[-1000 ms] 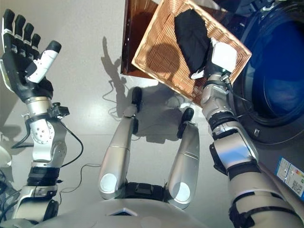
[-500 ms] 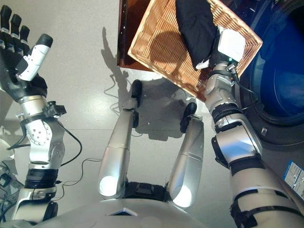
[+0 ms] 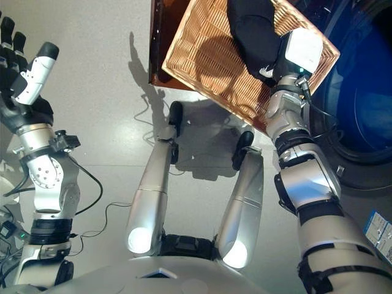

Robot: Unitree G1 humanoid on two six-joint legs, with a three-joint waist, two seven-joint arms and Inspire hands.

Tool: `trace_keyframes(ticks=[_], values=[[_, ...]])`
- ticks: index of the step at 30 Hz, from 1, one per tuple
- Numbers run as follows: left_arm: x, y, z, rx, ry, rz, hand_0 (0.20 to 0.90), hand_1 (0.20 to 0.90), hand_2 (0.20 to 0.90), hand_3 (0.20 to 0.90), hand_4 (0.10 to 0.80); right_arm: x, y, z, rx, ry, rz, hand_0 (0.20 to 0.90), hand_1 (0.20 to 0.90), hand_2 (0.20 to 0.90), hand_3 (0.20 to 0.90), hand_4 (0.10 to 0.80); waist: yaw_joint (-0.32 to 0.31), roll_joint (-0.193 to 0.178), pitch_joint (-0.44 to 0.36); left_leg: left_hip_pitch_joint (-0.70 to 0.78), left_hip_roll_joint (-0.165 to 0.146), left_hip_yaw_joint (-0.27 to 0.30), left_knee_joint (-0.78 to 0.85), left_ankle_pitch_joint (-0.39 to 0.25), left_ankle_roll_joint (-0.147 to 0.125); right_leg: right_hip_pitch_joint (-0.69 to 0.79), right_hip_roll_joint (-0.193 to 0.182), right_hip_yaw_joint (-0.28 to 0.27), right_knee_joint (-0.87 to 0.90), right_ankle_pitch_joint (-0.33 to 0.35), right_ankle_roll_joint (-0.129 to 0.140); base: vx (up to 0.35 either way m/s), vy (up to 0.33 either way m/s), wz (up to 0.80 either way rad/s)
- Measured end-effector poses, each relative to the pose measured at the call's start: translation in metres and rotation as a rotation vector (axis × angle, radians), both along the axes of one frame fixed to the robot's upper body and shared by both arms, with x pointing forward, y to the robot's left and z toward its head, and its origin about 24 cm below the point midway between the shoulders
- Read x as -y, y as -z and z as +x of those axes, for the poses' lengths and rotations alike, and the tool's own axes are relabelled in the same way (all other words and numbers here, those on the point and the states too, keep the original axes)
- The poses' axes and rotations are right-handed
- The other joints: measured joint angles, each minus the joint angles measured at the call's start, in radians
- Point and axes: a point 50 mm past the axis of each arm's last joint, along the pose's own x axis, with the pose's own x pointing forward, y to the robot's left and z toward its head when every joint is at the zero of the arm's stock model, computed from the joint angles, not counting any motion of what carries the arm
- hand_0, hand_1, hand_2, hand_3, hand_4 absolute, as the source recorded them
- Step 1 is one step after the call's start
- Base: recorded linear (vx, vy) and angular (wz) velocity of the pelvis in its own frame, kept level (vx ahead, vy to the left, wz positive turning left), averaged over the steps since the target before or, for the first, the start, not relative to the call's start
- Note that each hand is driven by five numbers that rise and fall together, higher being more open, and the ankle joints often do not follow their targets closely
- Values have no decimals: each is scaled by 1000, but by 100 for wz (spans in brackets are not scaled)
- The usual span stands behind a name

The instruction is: Pick up the clothes and place them into the washing machine

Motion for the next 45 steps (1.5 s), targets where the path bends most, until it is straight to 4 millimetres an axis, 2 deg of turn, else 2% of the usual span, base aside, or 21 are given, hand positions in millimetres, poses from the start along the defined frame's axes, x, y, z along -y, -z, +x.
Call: trace_keyframes(ticks=[4, 8, 11, 13, 17, 19, 20, 22, 24, 25, 29, 32, 35, 39, 40, 43, 44, 45], values=[[-1, 0, 0, -3, -1, 7, 900, 900, 900, 900, 800, 0, 6, -2, -5, 1, 20, 200, 200, 200, 200, 300, 2, 1, 1, 59, 0, 3, -26, 2, 4, 56, 1, 2, -28, 8, 4, 19, 5, -5], [1, 0, 0, -1, 11, 7, 900, 900, 900, 900, 800, -1, 17, -7, 4, -2, 82, 200, 200, 200, 200, 300, -2, 5, 1, 176, 5, 14, -129, 26, 9, 154, 9, 6, -117, 44, 5, -1, 46, -17], [6, 3, 3, -15, 41, 9, 900, 900, 900, 900, 800, 6, 36, -17, -4, 27, 192, 200, 200, 200, 200, 300, -12, 20, 0, 299, 7, 27, -254, 75, 22, 259, 11, 4, -213, 82, 23, 44, 68, -11], [10, 3, 3, -3, 64, 16, 900, 900, 900, 900, 800, 7, 45, -21, -11, 31, 228, 200, 200, 200, 200, 300, -23, 26, -3, 351, 9, 35, -301, 80, 25, 309, 13, 6, -269, 99, 23, 92, 73, -20], [11, 9, 4, -29, 99, 15, 900, 900, 900, 900, 800, 5, 63, -31, -26, 26, 303, 200, 200, 200, 200, 300, -47, 37, -14, 469, 3, 55, -390, 109, 50, 426, 13, 23, -393, 153, 56, 127, 79, -24], [13, 13, 5, -39, 116, -3, 900, 900, 900, 900, 800, 3, 70, -38, 8, 29, 418, 200, 200, 200, 200, 300, -58, 47, -17, 539, 0, 64, -460, 116, 58, 486, 10, 30, -457, 169, 60, 194, 79, -17], [15, 21, 3, -66, 130, -31, 900, 900, 900, 900, 800, -3, 87, -48, -4, 34, 519, 200, 200, 200, 200, 300, -62, 56, -21, 620, -1, 70, -504, 129, 63, 569, 11, 32, -517, 194, 77, 163, 48, -28], [21, 37, -3, -120, 156, -49, 900, 900, 900, 900, 800, -8, 117, -69, -48, 51, 614, 200, 200, 200, 200, 300, -74, 64, -131, 632, -2, 79, -551, 119, 71, 595, 5, 34, -601, 207, 80, 127, 45, -16], [23, 39, -3, -125, 169, -52, 900, 900, 900, 900, 800, -11, 124, -75, -45, 50, 669, 200, 200, 200, 200, 300, -81, 73, -141, 666, -2, 87, -574, 131, 81, 636, 3, 34, -646, 233, 95, 104, 24, -11], [25, 42, -3, -128, 174, -71, 900, 900, 900, 900, 800, -14, 131, -82, -35, 49, 749, 200, 200, 200, 200, 300, -82, 81, -148, 695, -7, 94, -591, 136, 90, 681, -1, 33, -698, 252, 105, 99, 16, -15], [28, 50, -3, -153, 201, -96, 900, 900, 900, 900, 800, -16, 149, -100, -35, 81, 915, 200, 200, 200, 200, 300, -83, 78, -178, 737, -10, 115, -619, 130, 95, 737, -4, 35, -773, 276, 110, 161, -16, -11], [27, 69, -13, -225, 197, -127, 900, 900, 900, 900, 800, -16, 165, -115, -15, 132, 1073, 200, 200, 200, 200, 300, -95, 72, -186, 803, -6, 119, -636, 117, 92, 818, 0, 30, -829, 285, 109, 114, 1, -7], [23, 81, -23, -275, 179, -150, 900, 900, 900, 900, 800, -25, 175, -124, 14, 165, 1218, 200, 200, 200, 200, 300, -109, 59, -223, 806, -5, 124, -636, 111, 90, 823, 6, 34, -848, 291, 106, -15, 3, -9], [23, 86, -25, -295, 173, -161, 900, 900, 900, 900, 800, -32, 175, -124, 88, 178, 1360, 200, 200, 200, 200, 300, -111, 54, -229, 776, -3, 145, -604, 99, 90, 772, 8, 61, -803, 283, 103, -171, -15, -18], [23, 84, -23, -282, 171, -164, 900, 900, 900, 900, 800, -37, 172, -121, 134, 161, 1411, 200, 200, 200, 200, 300, -110, 45, -226, 710, -1, 160, -525, 69, 91, 689, 10, 73, -711, 255, 95, -199, -48, -19], [25, 87, -17, -295, 168, -172, 900, 900, 900, 900, 800, -49, 170, -117, 161, 162, 1504, 200, 200, 200, 200, 300, -111, 39, -209, 630, 1, 165, -405, 31, 87, 599, 14, 89, -576, 211, 89, -104, -51, -4], [25, 87, -16, -296, 162, -173, 900, 900, 900, 900, 800, -50, 169, -116, 175, 161, 1523, 200, 200, 200, 200, 300, -111, 36, -203, 608, 5, 167, -364, 12, 84, 572, 17, 91, -529, 189, 81, -66, -53, -7], [24, 86, -14, -290, 155, -177, 900, 900, 900, 900, 800, -55, 168, -114, 194, 165, 1564, 200, 200, 200, 200, 300, -109, 31, -187, 573, 19, 166, -289, -22, 75, 539, 27, 97, -466, 158, 62, -73, -29, -8]])
